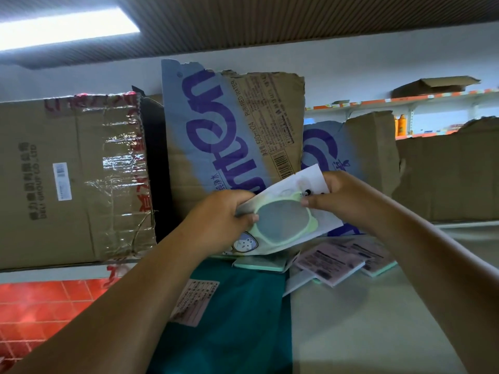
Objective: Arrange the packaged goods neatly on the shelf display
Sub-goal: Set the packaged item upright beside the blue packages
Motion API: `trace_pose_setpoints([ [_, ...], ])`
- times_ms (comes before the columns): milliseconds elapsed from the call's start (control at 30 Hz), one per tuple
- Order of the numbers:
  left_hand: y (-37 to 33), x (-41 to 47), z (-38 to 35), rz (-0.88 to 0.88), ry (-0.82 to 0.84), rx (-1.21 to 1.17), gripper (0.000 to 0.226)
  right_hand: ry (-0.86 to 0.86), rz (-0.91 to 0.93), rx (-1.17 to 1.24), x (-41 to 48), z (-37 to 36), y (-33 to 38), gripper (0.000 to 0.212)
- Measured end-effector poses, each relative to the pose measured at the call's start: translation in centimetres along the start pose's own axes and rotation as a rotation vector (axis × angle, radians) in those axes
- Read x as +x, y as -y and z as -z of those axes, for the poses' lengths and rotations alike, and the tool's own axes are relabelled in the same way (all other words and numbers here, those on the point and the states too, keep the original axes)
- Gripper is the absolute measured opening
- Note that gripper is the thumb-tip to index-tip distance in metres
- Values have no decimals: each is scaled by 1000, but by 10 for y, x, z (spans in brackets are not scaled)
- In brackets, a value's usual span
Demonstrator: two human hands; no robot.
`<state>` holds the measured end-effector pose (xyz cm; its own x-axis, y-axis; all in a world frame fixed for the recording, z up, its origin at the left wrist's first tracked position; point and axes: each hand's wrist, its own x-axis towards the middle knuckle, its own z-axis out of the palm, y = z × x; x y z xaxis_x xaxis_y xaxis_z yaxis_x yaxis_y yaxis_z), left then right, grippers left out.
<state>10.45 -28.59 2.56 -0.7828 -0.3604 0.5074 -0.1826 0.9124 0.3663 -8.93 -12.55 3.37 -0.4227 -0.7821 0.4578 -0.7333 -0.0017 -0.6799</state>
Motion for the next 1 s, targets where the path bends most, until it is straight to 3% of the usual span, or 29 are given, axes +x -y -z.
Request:
trace_pose_setpoints([
  [167,-7,0,-2,-83,-129,-20,54,-188,-24,105,4,4,2,8],
  [267,-10,2,-4,-178,-203,269,84,-288,-112,191,7,6,-4,8],
  [367,-19,2,-9,-248,-184,553,92,-342,-173,290,9,9,-10,8],
  [533,-30,0,-18,-281,-80,740,83,-361,-238,339,8,9,-10,10],
  [667,-31,-1,-15,-233,-161,645,67,-251,-273,205,5,3,-5,18],
  [800,-18,-2,-5,-237,-300,631,57,-194,0,-198,-6,0,12,70],
  [867,-12,2,-1,-254,-330,676,53,-116,169,-266,-11,0,21,80],
  [933,-13,5,2,-286,-335,705,46,32,208,-308,-15,-4,25,74],
  [1000,-18,5,5,-322,-314,740,44,120,239,-445,-15,-12,25,48],
])
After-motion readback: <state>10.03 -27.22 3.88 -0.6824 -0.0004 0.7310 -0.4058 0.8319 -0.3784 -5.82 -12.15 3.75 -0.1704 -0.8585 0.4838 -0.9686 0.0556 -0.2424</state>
